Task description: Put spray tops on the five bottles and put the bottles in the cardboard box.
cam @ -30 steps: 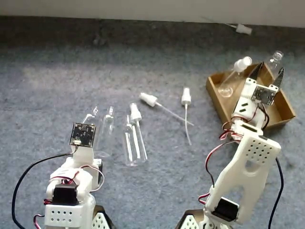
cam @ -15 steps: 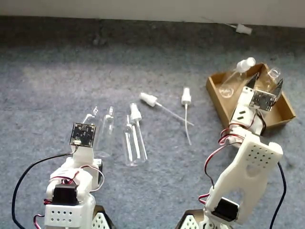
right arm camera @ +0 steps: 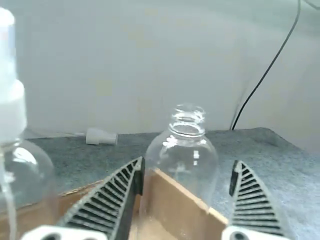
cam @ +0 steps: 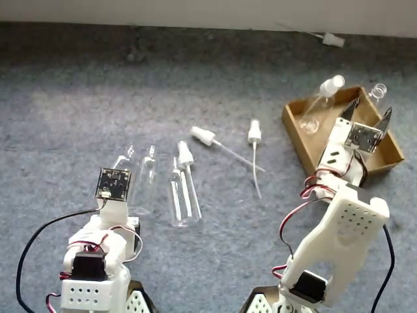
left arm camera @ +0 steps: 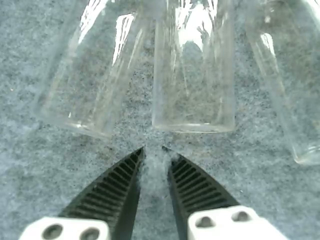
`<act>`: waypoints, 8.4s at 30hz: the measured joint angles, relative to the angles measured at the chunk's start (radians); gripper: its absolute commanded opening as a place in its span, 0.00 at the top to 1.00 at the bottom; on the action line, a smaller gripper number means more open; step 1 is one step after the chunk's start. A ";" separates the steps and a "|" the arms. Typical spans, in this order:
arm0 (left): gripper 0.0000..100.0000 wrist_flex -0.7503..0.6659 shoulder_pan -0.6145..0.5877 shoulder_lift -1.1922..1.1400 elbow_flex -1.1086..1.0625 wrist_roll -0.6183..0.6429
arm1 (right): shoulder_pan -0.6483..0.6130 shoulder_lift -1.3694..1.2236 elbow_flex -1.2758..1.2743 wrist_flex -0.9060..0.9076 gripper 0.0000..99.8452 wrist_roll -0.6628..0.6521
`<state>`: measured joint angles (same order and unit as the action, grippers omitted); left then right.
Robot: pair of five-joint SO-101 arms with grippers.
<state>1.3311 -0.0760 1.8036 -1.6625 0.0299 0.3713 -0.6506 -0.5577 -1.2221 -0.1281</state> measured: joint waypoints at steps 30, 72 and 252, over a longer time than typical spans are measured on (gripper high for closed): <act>0.99 0.000 0.000 0.000 0.000 0.000 | 0.034 0.450 -0.132 0.525 0.77 0.083; 0.99 0.000 0.000 0.000 0.000 0.000 | 0.018 1.206 0.178 2.079 0.77 0.083; 1.00 -0.003 -0.087 0.002 -0.005 -0.101 | -0.637 1.234 -0.227 2.449 0.85 -0.325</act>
<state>1.3280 -0.1634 1.8052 -1.6671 -0.0713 -0.2654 0.5831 -0.7848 1.2267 -0.4534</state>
